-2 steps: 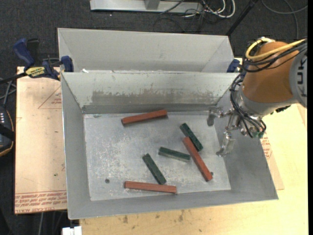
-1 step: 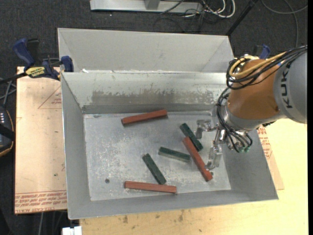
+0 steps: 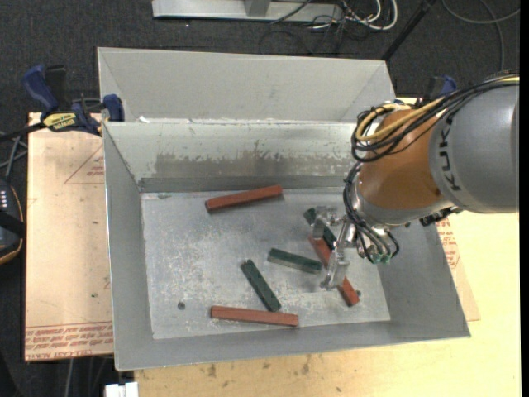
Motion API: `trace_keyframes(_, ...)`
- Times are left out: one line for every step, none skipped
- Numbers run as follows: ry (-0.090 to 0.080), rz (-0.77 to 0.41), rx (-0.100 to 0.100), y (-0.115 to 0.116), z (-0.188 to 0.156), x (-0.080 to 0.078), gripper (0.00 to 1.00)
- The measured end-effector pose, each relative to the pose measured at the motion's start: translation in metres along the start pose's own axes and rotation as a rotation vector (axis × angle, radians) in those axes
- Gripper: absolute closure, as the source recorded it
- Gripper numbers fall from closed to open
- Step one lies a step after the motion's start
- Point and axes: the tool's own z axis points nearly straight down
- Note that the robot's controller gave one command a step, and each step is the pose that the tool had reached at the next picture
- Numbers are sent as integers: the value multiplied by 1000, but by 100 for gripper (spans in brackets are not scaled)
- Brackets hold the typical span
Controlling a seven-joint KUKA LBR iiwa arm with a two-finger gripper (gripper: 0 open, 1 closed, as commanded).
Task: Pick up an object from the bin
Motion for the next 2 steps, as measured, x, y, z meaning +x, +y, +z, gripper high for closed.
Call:
trace_keyframes(-1,-67,1,18,27,-39,100)
trace_keyframes(-1,-68,1,18,27,-39,100)
